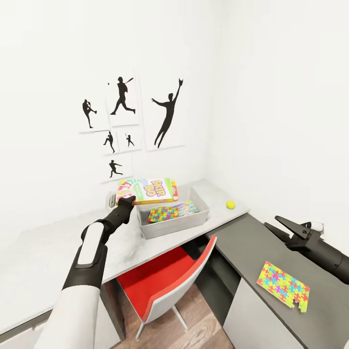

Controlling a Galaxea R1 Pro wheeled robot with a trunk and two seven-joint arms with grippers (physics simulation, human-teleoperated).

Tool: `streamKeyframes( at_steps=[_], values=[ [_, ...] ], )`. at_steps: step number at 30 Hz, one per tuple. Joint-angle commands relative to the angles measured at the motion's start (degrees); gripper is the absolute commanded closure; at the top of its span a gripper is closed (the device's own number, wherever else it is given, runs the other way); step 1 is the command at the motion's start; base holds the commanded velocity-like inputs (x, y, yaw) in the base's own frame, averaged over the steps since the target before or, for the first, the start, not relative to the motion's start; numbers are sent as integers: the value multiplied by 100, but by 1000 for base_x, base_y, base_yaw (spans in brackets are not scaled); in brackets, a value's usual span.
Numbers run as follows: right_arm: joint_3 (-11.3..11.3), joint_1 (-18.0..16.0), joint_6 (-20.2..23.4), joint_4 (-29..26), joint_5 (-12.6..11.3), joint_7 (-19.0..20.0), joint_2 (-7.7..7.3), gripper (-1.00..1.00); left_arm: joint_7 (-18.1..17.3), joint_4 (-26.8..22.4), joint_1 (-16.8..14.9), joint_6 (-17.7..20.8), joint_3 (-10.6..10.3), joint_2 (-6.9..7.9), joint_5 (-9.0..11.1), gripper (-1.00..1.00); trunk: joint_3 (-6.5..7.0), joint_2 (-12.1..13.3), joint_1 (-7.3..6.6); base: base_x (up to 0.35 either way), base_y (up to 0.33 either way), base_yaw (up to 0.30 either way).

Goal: Put all the toys in the child's room - the three board games (two on the bed and one on the table), the two jigsaw puzzles on the table, and the tennis ball on the table - inside the toy box on the table in the child's room.

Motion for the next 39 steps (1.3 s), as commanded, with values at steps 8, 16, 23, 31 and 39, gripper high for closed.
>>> streamKeyframes(
  at_steps=[8, 16, 23, 31, 39],
  values=[
    [-4, -6, 25, 1, 11, 21, -1, -100, 77, 3, -15, 84, -8, -7, 62, 100, -13, -14, 4, 20, -197, 0],
    [-10, -6, 25, 1, 11, 21, -1, -100, 80, 9, -15, 76, -24, -7, 68, 100, -13, -14, 4, 95, -276, 0],
    [-11, -6, 25, 2, 11, 21, -1, -100, 80, 11, -16, 59, -20, -7, 68, 100, -13, -14, 4, 55, -73, 0],
    [-11, -6, 25, 1, 13, 21, -1, -100, 75, 8, -15, 118, -29, -7, 55, 100, -13, -14, 4, 240, -6, 0],
    [-15, -6, 18, 1, 17, 21, 1, -100, 75, 2, -15, 98, -11, -7, 52, 100, -13, -14, 4, 42, 0, 0]
  ],
)
